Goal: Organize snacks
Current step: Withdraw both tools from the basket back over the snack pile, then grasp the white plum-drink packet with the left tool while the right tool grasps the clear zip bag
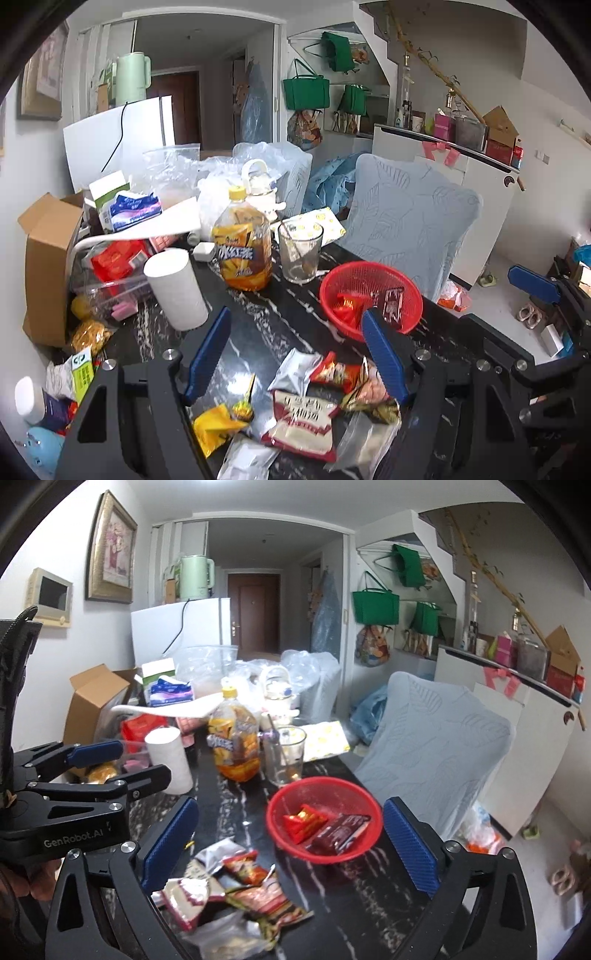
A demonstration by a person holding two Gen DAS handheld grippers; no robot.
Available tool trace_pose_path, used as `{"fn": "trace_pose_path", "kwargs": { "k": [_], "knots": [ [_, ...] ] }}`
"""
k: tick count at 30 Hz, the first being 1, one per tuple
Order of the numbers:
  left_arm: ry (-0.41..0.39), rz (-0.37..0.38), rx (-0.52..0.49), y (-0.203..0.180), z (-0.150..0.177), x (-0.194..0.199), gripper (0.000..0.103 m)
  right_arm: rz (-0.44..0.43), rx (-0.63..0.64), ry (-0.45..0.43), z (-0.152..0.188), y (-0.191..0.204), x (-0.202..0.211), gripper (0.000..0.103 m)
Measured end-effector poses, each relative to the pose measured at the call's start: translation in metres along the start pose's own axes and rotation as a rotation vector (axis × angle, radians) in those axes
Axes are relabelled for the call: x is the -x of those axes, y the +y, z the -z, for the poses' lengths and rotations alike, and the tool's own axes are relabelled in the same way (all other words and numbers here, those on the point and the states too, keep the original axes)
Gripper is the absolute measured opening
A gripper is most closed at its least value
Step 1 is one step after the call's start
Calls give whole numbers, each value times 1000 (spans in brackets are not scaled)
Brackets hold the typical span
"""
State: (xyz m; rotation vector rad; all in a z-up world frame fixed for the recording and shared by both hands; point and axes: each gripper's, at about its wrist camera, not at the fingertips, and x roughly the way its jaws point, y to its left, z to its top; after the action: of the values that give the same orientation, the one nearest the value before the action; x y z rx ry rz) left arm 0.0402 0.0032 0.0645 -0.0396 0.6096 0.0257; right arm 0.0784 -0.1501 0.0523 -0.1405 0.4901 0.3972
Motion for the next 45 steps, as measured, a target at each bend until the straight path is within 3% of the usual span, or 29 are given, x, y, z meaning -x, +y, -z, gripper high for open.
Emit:
{"fn": "trace_pose_path", "kwargs": {
  "k": [19,37,45],
  "knots": [
    [69,-14,-76,-9,58,10,72,-112,-41,135,63,19,-6,101],
    [219,-4,9,3,116,-13,72,-241,-13,294,118,31,-28,101],
    [244,-31,33,15,130,-23,72,-280,33,333,135,41,-41,101]
  ]
}}
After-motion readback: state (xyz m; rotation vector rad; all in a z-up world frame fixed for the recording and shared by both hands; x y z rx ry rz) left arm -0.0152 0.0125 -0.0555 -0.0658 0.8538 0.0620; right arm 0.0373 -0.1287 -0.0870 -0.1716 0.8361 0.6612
